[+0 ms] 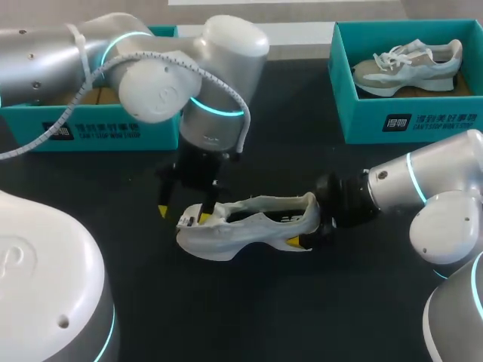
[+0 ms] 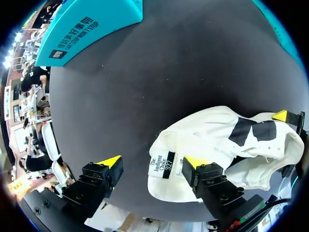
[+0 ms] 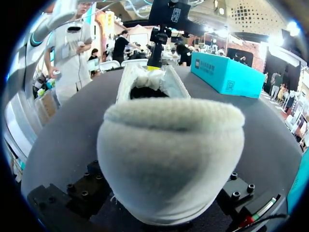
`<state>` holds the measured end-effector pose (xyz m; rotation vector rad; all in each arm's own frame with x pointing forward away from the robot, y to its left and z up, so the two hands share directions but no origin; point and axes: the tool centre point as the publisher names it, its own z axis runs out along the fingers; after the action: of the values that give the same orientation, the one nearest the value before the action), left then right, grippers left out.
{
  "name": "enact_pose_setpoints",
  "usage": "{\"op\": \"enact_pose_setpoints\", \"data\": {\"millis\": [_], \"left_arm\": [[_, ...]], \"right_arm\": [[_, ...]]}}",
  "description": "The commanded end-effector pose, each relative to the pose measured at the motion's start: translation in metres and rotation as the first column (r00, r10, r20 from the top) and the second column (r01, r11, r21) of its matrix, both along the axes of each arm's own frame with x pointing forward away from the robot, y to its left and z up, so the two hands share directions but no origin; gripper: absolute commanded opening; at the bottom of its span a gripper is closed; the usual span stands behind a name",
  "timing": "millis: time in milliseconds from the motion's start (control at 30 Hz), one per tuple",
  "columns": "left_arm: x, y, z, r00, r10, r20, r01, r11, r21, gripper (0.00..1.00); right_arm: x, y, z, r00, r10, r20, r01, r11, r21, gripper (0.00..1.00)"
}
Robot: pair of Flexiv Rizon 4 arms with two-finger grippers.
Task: Take the shoe out of the shoebox, open the shoe tongue, remove and reinsert the insole, then place the shoe into the shoebox
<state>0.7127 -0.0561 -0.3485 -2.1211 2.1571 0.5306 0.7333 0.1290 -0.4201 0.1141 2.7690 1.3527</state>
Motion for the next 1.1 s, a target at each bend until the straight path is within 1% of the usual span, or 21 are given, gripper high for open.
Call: {"op": "enact_pose_setpoints", "data": {"millis": [33,133,233,300,333,367,400,467,533,567,600,633,667,767,800,867,967,1000,1033,1067,1100], "left_arm": [[0.001,0.013,0.028,0.998,-0.048,0.032,0.051,0.995,-0.083,1.0],[0.005,0.01,0.042,0.987,-0.143,0.074,0.151,0.981,-0.12,1.0],[0.009,0.006,0.051,0.959,-0.221,0.175,0.244,0.963,-0.119,1.0],[0.014,0.003,0.057,0.93,-0.309,0.2,0.34,0.929,-0.148,1.0],[0.017,0.002,0.062,0.903,-0.367,0.225,0.404,0.902,-0.149,1.0],[0.02,0.001,0.067,0.878,-0.416,0.238,0.462,0.866,-0.189,1.0],[0.023,0.001,0.073,0.836,-0.496,0.233,0.543,0.81,-0.222,1.0],[0.03,-0.001,0.083,0.755,-0.596,0.275,0.653,0.723,-0.227,1.0],[0.037,-0.004,0.092,0.631,-0.714,0.302,0.775,0.587,-0.233,1.0],[0.041,-0.006,0.097,0.564,-0.774,0.287,0.825,0.512,-0.241,1.0],[0.043,-0.008,0.101,0.492,-0.811,0.316,0.869,0.438,-0.231,1.0],[0.043,-0.011,0.105,0.432,-0.844,0.317,0.899,0.378,-0.221,1.0],[0.045,-0.014,0.109,0.344,-0.879,0.329,0.934,0.287,-0.212,1.0],[0.042,-0.023,0.118,0.098,-0.929,0.356,0.986,0.042,-0.162,1.0],[0.04,-0.026,0.121,0.03,-0.934,0.356,0.988,-0.026,-0.151,1.0],[0.036,-0.036,0.124,-0.087,-0.93,0.357,0.982,-0.141,-0.127,1.0],[0.027,-0.049,0.125,-0.18,-0.917,0.356,0.965,-0.234,-0.117,0.98],[0.024,-0.053,0.125,-0.205,-0.912,0.356,0.958,-0.262,-0.121,0.45],[0.021,-0.056,0.124,-0.228,-0.903,0.363,0.95,-0.289,-0.122,0.07],[0.019,-0.057,0.124,-0.246,-0.896,0.371,0.942,-0.311,-0.125,0.0],[0.016,-0.06,0.124,-0.26,-0.889,0.378,0.935,-0.33,-0.133,0.0]], "right_arm": [[0.0,0.001,-0.003,1.0,-0.004,0.002,0.004,1.0,-0.003,0.0],[0.0,0.001,-0.003,1.0,-0.004,0.002,0.004,1.0,-0.003,0.0],[0.0,0.001,-0.003,1.0,-0.004,0.002,0.004,1.0,-0.003,0.0],[0.0,0.001,-0.003,1.0,-0.004,0.002,0.004,1.0,-0.003,0.0],[0.0,0.001,-0.003,1.0,-0.004,0.002,0.004,1.0,-0.003,0.0],[0.0,0.001,-0.003,1.0,-0.004,0.002,0.004,1.0,-0.003,0.0],[0.0,0.001,-0.003,1.0,-0.004,0.002,0.004,1.0,-0.003,0.0],[0.0,0.001,-0.003,1.0,-0.004,0.002,0.004,1.0,-0.003,0.0],[0.0,0.001,-0.003,1.0,-0.004,0.002,0.004,1.0,-0.003,0.0],[0.0,0.001,-0.003,1.0,-0.004,0.002,0.004,1.0,-0.003,0.0],[0.0,0.001,-0.003,1.0,-0.004,0.002,0.004,1.0,-0.003,0.0],[0.0,0.001,-0.003,1.0,-0.004,0.002,0.004,1.0,-0.003,0.0],[0.0,0.001,-0.003,1.0,-0.004,0.002,0.004,1.0,-0.003,0.0],[0.0,0.001,-0.003,1.0,-0.004,0.002,0.004,1.0,-0.003,0.0],[0.0,0.001,-0.003,1.0,-0.004,0.002,0.004,1.0,-0.003,0.0],[0.0,0.001,-0.003,1.0,-0.004,0.002,0.004,1.0,-0.003,0.0],[0.0,0.001,-0.003,1.0,-0.004,0.002,0.004,1.0,-0.003,0.0],[0.0,0.001,-0.003,1.0,-0.004,0.002,0.004,1.0,-0.003,0.0],[0.0,0.001,-0.003,1.0,-0.004,0.002,0.004,1.0,-0.003,0.0],[0.0,0.001,-0.003,1.0,-0.004,0.002,0.004,1.0,-0.003,0.0],[0.0,0.001,-0.003,1.0,-0.004,0.002,0.004,1.0,-0.003,0.0]]}}
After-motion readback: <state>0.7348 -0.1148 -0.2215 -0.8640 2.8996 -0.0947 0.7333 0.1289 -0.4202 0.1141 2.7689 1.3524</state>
